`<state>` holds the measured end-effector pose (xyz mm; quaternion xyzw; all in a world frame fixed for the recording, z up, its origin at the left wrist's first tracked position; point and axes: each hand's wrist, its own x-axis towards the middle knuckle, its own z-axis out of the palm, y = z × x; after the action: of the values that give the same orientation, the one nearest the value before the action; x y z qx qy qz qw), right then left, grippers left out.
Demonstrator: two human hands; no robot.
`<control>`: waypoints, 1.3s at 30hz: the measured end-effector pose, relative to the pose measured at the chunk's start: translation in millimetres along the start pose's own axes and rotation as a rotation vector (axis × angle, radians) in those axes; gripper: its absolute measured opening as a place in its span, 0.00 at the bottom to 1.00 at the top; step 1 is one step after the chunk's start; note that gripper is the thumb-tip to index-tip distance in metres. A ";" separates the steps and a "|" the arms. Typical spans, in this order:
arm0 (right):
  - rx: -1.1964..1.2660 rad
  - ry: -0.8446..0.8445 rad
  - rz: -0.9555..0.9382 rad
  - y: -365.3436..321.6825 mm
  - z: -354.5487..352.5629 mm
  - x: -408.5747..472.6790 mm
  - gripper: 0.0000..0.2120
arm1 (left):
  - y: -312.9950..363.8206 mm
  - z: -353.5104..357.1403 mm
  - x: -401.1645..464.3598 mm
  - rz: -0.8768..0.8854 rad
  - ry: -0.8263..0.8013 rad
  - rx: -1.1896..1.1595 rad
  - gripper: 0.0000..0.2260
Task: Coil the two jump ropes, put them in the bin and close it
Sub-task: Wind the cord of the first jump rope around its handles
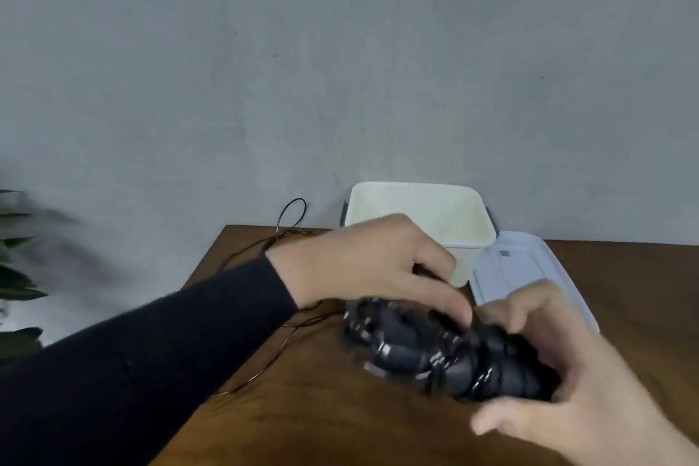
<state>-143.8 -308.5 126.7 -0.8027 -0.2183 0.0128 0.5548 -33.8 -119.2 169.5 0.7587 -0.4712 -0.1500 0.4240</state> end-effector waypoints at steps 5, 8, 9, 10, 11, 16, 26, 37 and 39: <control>0.290 0.284 -0.039 -4.5 -10.8 -4.2 0.35 | -47.1 58.2 -16.7 -0.341 0.292 -0.424 0.10; 0.298 0.402 0.004 -2.7 -16.8 -1.7 0.27 | -33.8 84.3 -19.6 -0.370 0.296 -0.686 0.19; 0.298 0.423 0.031 -0.9 -18.1 -1.8 0.26 | -26.5 87.5 -21.7 -0.365 0.261 -0.771 0.22; 0.314 0.439 0.058 1.7 -19.7 -2.0 0.27 | -19.4 88.3 -22.8 -0.351 0.253 -0.846 0.23; 0.348 0.457 0.085 2.1 -19.9 -1.3 0.27 | -18.7 87.6 -23.6 -0.334 0.242 -0.916 0.23; 0.496 0.558 0.152 0.6 -20.7 4.8 0.32 | -19.9 91.0 -24.8 -0.312 0.246 -1.149 0.09; -0.098 0.648 0.187 5.9 -25.2 14.6 0.20 | -25.3 89.7 -34.4 -0.597 0.460 -0.930 0.13; -0.570 -0.182 0.340 7.6 -12.0 17.1 0.20 | 21.1 16.0 -33.4 -0.062 0.025 1.056 0.15; -0.447 -0.313 0.283 -4.0 -6.0 12.9 0.14 | 17.3 -3.5 -24.4 -0.081 0.002 0.850 0.16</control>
<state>-131.9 -308.0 135.5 -0.9156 -0.1846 0.1652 0.3167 -54.1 -100.3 181.0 0.8841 -0.4604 0.0418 0.0678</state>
